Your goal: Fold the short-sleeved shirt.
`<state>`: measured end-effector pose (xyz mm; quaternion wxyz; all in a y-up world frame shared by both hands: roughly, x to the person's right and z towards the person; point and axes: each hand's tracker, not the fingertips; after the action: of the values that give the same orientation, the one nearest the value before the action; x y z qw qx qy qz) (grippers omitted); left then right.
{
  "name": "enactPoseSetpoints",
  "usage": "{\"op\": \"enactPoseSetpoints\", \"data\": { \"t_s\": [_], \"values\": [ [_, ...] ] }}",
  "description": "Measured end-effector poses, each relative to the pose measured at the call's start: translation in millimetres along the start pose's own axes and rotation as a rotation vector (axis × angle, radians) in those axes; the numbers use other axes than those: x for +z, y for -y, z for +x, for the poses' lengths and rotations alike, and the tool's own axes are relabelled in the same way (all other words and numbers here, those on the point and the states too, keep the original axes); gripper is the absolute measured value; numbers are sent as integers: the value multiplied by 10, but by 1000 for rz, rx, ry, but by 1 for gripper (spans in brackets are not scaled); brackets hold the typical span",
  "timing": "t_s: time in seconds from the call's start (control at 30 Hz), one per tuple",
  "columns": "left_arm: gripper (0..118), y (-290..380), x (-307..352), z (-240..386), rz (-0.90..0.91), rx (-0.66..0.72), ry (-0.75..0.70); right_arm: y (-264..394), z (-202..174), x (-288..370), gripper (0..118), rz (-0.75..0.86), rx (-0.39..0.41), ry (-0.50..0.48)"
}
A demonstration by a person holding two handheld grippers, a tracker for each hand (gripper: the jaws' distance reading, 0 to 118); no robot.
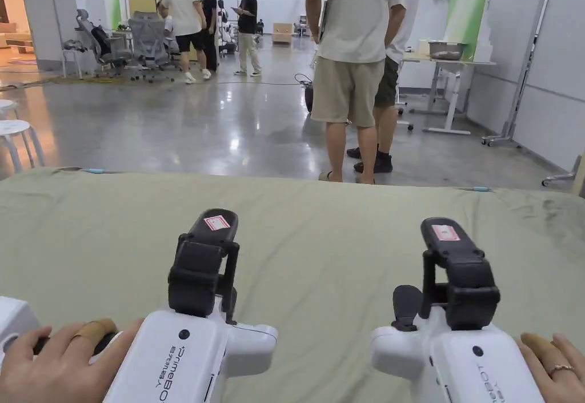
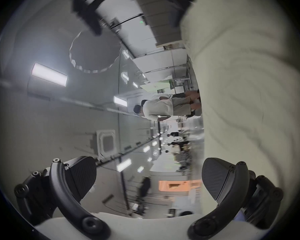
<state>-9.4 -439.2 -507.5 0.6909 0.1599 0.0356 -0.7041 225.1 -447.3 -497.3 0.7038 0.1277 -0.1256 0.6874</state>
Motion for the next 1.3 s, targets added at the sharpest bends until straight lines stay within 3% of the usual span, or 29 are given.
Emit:
{"op": "enactPoseSetpoints", "data": {
  "t_s": [0.1,0.13,0.2,0.27,0.37,0.43,0.5,0.6,0.67,0.73,0.83,1.3],
  "values": [
    [118,30,-52,-109,-32,88,-41,23,173,-51,118,-59,-196,23],
    [118,42,-64,-164,-47,130,-58,41,274,-61,118,-95,-310,27],
    [118,77,-77,-330,-77,294,-98,93,522,-54,118,-167,-600,44],
    [118,160,-73,-536,-96,584,-124,235,791,-24,118,-214,-1001,77],
    [118,374,-80,-800,-132,1083,-130,503,983,13,118,-238,-1504,90],
    [118,524,-87,-812,-173,1338,-141,649,1000,40,118,-231,-1670,30],
    [118,594,-134,-753,-232,1428,-44,659,985,61,118,-214,-1698,2],
    [118,619,-174,-666,-254,1534,151,609,945,77,118,-203,-1575,19],
    [118,652,-189,-636,-255,1651,151,512,913,54,118,-200,-1471,26],
    [118,641,-187,-629,-274,1698,83,463,895,46,118,-198,-1425,35],
    [118,636,-170,-620,-279,1688,-20,410,883,31,118,-184,-1432,41],
    [118,567,-155,-769,-256,1592,26,384,846,-19,118,-202,-1450,29]
  ]
}}
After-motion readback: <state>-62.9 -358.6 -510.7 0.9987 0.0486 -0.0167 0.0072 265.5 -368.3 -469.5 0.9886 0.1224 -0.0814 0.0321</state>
